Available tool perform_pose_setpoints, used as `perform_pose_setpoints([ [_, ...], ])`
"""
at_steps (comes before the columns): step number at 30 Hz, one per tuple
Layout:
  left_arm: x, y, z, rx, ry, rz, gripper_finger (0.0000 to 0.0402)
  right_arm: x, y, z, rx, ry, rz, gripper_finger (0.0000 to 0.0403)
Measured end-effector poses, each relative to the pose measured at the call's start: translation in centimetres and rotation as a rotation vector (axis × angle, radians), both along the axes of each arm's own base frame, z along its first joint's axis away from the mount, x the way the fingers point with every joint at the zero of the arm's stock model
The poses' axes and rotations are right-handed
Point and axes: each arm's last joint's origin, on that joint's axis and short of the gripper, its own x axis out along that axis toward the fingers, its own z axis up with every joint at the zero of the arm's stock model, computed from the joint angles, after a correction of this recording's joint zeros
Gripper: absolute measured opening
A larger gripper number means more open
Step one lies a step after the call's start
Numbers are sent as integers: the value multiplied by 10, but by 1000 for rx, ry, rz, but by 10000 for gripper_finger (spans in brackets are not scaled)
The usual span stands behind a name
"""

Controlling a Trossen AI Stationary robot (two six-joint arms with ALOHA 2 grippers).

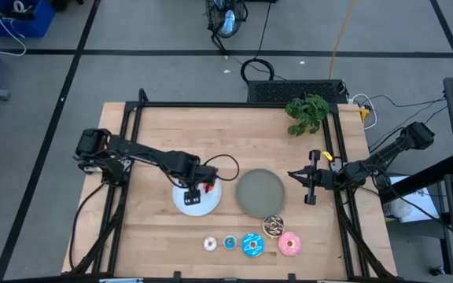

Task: Pick & Place donuts
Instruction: Put the small white donut on the white plate

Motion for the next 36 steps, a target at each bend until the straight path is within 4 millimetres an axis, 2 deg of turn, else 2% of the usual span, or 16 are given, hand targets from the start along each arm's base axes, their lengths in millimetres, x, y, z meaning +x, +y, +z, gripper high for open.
perform_pose_setpoints([
  [4,8,-14,26,-15,-40,-15,323,0,0,2,-14,-21,-5,0],
  [8,14,-35,51,-11,-104,-85,275,0,0,3,-12,-24,-5,0],
  [14,19,-63,85,-40,-224,-151,152,-1,0,3,-9,-29,-5,0],
  [19,15,-75,101,-18,-248,-161,27,-1,0,4,-3,-38,-5,0],
  [20,14,-76,104,-13,-244,-167,14,-1,-1,4,-3,-38,-6,0],
  [29,7,-78,108,8,-190,-159,4,-1,-1,5,12,-44,-4,0],
  [36,2,-83,107,49,-160,-221,18,-3,-2,7,89,-69,7,0],
])
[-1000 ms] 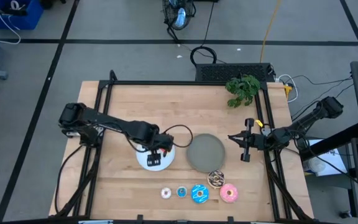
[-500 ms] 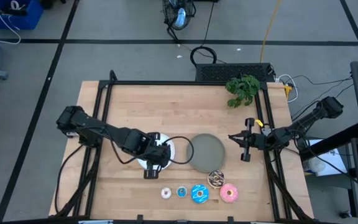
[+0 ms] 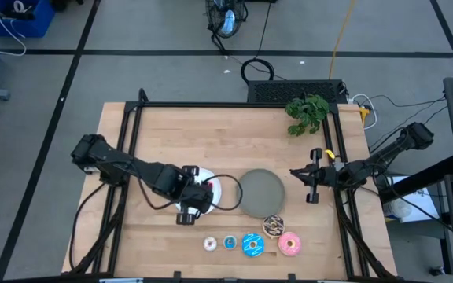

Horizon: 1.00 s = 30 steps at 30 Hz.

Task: Pick & Place donuts
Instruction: Put the small white donut on the white plate

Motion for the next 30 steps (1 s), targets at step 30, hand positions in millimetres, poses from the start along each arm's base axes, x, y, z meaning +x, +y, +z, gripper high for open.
perform_pose_setpoints([
  [30,1,-4,2,174,-97,20,25,-26,-14,-15,57,125,22,0],
])
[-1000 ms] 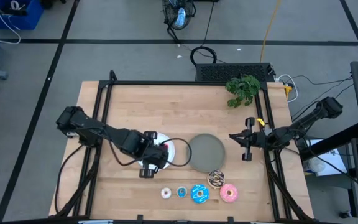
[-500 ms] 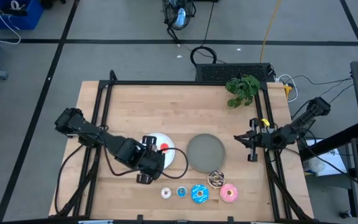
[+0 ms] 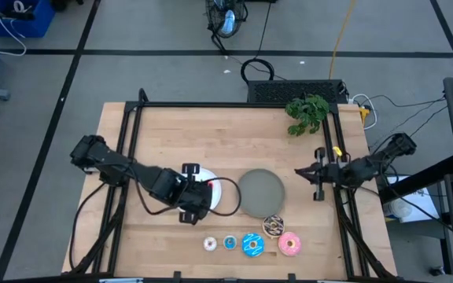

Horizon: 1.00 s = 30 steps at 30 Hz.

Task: Pick & Place donuts
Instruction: Put the small white donut on the white plate

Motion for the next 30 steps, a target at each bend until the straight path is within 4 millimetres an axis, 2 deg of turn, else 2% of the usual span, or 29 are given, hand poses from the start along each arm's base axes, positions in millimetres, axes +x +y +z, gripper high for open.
perform_pose_setpoints([
  [5,3,6,0,4,-1,3,5,4,-8,0,38,-24,-7,0],
  [9,6,7,1,10,-15,-34,12,5,-14,5,92,-79,-43,0],
  [14,10,5,2,-15,-54,-53,22,5,-14,7,60,-100,-34,0],
  [18,15,2,4,-60,-123,-24,10,5,-14,7,122,-105,-25,0],
  [21,15,-5,5,-128,-121,-72,4,5,-14,7,139,-107,-23,0],
  [24,19,-19,-9,-121,-77,-122,6,5,-14,7,120,-106,-28,0],
  [30,43,-39,-59,-118,25,-170,10,4,-14,11,93,-134,-33,0],
])
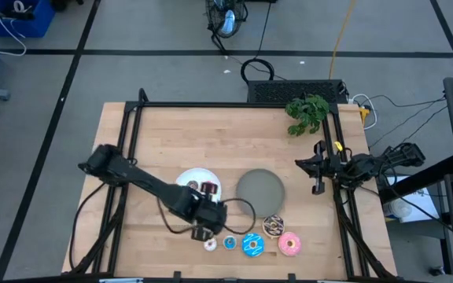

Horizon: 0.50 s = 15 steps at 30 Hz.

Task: Pick & Place donuts
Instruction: Put the small white donut on the white plate

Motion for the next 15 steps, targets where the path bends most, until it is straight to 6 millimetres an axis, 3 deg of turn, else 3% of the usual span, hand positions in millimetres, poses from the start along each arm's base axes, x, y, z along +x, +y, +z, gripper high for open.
perform_pose_setpoints([
  [9,18,-26,-53,-85,98,-156,98,0,0,0,-17,2,-4,0],
  [15,12,-43,-58,-94,106,-219,179,0,0,1,-41,1,-9,0],
])
